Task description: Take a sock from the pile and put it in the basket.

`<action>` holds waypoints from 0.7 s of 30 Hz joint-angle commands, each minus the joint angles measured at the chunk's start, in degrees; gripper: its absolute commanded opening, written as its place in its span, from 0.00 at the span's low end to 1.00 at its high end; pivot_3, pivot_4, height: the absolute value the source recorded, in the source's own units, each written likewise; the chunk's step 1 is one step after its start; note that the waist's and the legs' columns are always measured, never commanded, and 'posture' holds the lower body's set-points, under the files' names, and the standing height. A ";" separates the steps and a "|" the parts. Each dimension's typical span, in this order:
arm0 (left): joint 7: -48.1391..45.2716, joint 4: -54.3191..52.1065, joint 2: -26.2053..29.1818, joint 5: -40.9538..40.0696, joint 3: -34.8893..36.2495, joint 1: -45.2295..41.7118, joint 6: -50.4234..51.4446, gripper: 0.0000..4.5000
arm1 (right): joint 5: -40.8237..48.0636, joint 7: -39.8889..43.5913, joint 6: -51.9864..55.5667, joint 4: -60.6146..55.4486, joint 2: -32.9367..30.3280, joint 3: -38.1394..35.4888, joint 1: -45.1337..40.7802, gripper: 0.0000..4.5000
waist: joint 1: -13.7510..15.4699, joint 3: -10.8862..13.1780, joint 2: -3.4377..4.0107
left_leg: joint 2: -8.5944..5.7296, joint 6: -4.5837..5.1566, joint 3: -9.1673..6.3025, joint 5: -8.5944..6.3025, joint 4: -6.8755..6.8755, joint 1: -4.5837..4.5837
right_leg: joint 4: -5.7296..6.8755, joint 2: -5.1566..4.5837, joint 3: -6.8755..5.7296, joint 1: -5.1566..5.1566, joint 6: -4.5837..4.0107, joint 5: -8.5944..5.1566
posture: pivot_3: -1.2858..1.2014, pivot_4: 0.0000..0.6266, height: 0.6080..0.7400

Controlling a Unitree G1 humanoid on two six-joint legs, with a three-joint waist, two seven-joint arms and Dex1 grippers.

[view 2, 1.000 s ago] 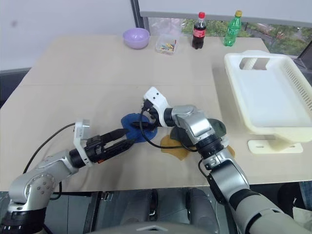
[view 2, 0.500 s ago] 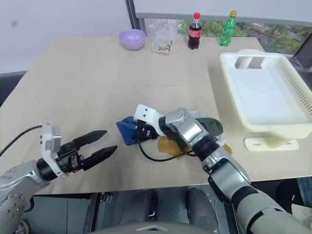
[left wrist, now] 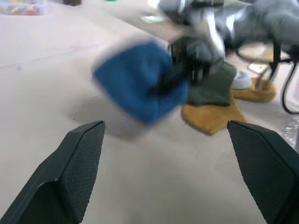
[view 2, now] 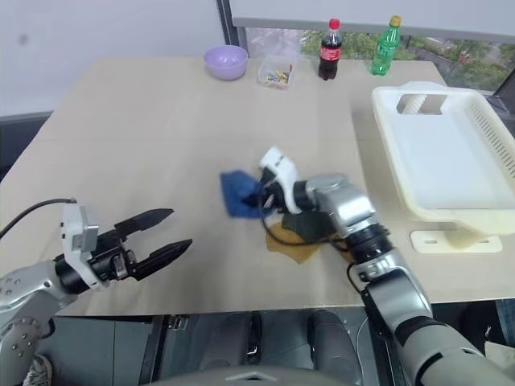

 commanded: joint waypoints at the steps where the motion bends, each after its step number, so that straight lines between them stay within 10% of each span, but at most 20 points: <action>1: 1.16 -1.05 -0.90 -1.59 -2.76 -4.72 -0.43 1.00 | 8.25 -9.90 12.84 -8.56 -0.17 -16.51 -2.60 0.01 | 0.07 0.01 0.02 | -0.01 0.00 0.01 0.00 0.00 -0.06 | 0.01 0.04 -0.08 -0.01 0.01 0.00 | 0.52 0.24 1.00; 7: 2.76 2.81 -4.59 -1.87 -9.44 -17.72 -0.07 1.00 | 5.70 -33.70 14.63 -4.53 -4.15 -39.83 -8.98 0.01 | 0.50 0.09 0.16 | -0.14 0.02 0.00 0.01 0.16 -0.25 | 0.03 0.07 -0.23 -0.01 0.02 0.01 | 0.52 0.24 1.00; 19: 5.04 5.81 -10.57 -2.41 -15.34 -31.71 -0.25 1.00 | 1.22 -46.21 -1.62 22.18 -15.09 -45.54 -9.43 0.01 | -0.54 0.11 0.20 | -0.16 0.05 0.04 0.02 0.09 -0.52 | 0.00 0.23 -0.03 -0.28 0.29 0.16 | 0.52 0.24 1.00; 21: 5.34 5.87 -11.35 -2.30 -15.93 -32.42 -0.24 1.00 | 1.38 -45.90 -2.95 26.98 -16.11 -45.40 -9.66 0.21 | -0.52 0.11 0.20 | -0.16 0.05 0.04 0.02 0.10 -0.52 | 0.01 0.24 -0.02 -0.28 0.30 0.16 | 0.52 0.24 1.00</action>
